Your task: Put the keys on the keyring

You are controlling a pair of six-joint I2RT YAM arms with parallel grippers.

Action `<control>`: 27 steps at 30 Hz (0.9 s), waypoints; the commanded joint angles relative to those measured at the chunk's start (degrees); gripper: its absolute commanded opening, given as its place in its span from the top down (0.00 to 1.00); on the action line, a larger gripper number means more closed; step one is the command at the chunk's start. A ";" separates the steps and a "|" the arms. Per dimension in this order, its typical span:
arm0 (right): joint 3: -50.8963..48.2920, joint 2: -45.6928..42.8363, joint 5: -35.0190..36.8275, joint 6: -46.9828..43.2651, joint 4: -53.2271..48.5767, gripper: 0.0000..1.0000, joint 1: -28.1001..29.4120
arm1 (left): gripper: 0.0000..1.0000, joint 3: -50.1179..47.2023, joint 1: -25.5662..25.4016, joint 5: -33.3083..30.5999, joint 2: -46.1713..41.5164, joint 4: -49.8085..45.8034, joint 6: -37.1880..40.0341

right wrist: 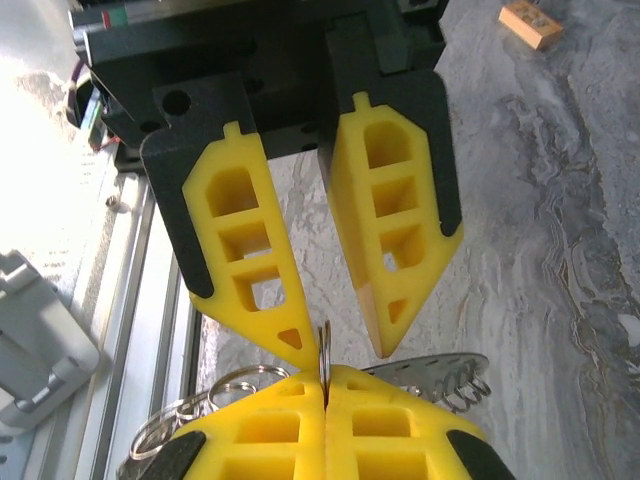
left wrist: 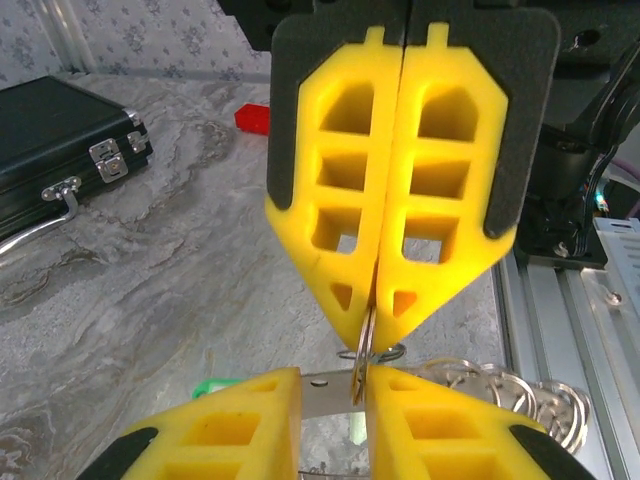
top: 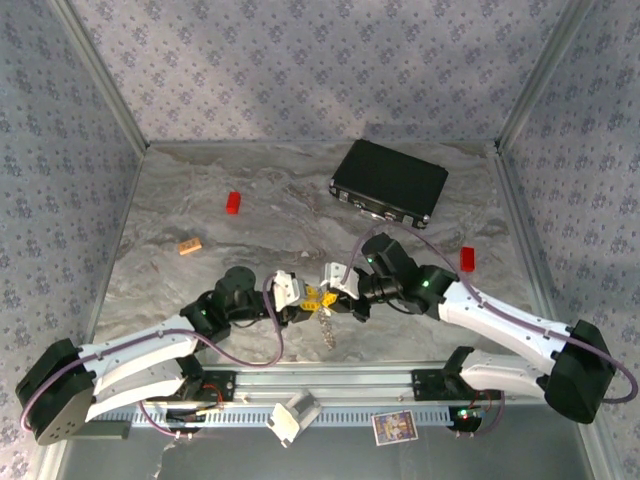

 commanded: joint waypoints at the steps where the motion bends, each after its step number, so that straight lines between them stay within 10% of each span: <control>1: 3.61 1.20 2.38 -4.25 -6.17 1.00 1.44 | 0.77 2.49 -0.39 1.69 0.60 -2.20 1.81; 11: 6.76 3.72 4.05 -6.70 -10.17 1.00 2.99 | 0.97 3.72 -0.44 3.29 1.12 -3.24 2.96; 15: 2.43 -0.49 1.63 -3.53 -4.42 0.76 0.86 | 1.00 2.41 -0.40 3.35 0.20 -1.38 2.48; 27: -10.59 -7.55 -2.57 10.25 15.53 0.69 -3.01 | 1.00 -3.03 -0.48 3.40 0.49 11.79 -3.54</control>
